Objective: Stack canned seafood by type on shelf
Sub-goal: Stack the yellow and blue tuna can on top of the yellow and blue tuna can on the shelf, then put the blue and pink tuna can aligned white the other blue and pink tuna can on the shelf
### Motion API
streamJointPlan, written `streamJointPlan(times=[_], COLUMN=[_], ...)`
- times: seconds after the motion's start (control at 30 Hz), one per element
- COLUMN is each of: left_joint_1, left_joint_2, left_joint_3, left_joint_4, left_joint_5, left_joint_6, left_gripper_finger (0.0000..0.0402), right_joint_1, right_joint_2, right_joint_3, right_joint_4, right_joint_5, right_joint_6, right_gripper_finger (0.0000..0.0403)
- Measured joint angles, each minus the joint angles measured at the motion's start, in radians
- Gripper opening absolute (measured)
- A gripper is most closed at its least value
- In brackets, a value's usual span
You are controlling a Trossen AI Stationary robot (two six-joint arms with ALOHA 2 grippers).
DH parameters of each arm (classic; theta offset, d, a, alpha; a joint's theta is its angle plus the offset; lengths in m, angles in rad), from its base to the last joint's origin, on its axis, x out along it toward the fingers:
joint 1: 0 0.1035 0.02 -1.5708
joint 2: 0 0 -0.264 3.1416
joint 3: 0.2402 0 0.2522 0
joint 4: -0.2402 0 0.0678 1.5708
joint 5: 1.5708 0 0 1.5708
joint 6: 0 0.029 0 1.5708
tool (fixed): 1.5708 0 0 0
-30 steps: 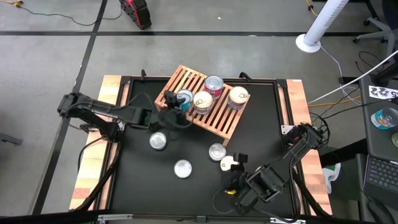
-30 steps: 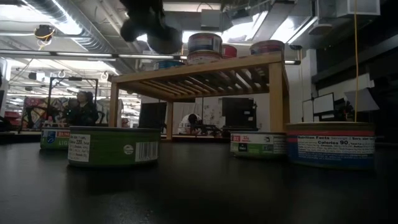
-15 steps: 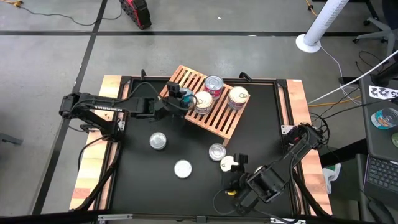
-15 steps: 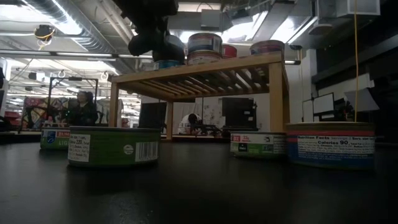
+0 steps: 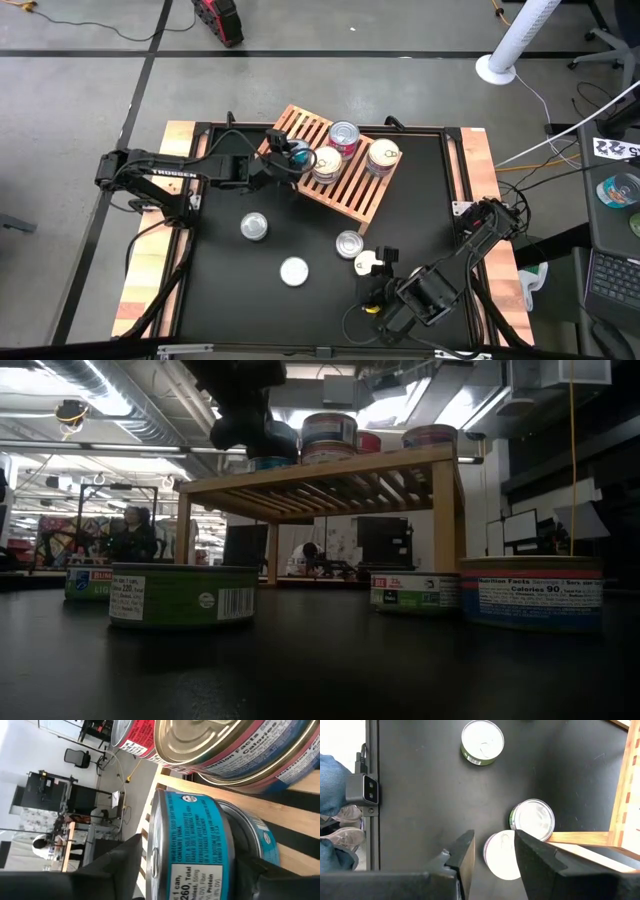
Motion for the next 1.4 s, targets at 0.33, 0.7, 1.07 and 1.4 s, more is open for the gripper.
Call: streamJointPlan(times=[0.33,0.7,1.07,1.4], left_joint_1=[-0.029,-0.028,-0.007,-0.012], left_joint_2=[0.000,-0.028,-0.035,-0.035], left_joint_3=[0.000,0.000,0.000,0.000], left_joint_4=[-0.002,-0.032,-0.028,-0.028], left_joint_5=[0.003,0.073,0.153,0.201], left_joint_6=[-0.044,-0.139,-0.152,-0.154], left_gripper_finger=[0.0239,0.0239,0.0239,0.0239], right_joint_1=[0.000,0.000,0.000,0.000], right_joint_2=[0.000,0.000,0.000,0.000], right_joint_3=[0.000,0.000,0.000,0.000], right_joint_4=[0.000,0.000,0.003,0.004], right_joint_5=[-0.001,-0.001,-0.021,-0.028], right_joint_6=[0.000,0.000,0.000,0.000], right_gripper_finger=[0.0138,0.0138,0.0138,0.0138])
